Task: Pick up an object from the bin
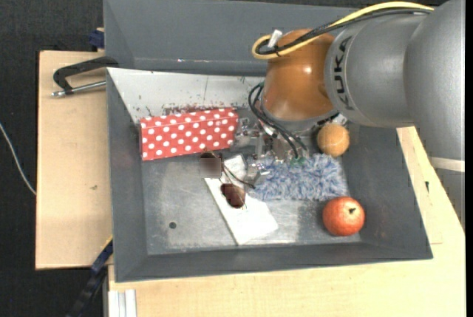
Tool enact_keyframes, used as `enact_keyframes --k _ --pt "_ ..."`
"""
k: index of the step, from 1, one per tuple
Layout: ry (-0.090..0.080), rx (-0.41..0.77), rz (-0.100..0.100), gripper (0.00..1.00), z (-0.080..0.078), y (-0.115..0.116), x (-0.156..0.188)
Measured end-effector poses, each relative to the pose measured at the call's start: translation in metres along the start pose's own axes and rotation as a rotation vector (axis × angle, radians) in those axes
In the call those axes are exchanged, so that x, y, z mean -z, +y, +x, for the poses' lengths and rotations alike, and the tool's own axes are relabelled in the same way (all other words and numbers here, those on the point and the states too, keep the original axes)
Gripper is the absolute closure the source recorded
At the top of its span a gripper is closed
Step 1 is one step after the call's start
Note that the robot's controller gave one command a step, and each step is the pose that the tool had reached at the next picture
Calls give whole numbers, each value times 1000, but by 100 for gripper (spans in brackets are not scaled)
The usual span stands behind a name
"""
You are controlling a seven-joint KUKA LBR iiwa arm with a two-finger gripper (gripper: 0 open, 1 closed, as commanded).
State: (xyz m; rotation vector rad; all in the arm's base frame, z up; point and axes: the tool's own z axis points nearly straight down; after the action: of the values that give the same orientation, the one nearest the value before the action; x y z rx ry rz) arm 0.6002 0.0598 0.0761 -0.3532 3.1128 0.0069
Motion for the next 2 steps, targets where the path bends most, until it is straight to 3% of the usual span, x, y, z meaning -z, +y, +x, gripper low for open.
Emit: enact_keyframes --k 1,2 --pt "-25 -1 4 100 -5 -1 4" --pt "-25 -1 4 100 -5 -1 4"
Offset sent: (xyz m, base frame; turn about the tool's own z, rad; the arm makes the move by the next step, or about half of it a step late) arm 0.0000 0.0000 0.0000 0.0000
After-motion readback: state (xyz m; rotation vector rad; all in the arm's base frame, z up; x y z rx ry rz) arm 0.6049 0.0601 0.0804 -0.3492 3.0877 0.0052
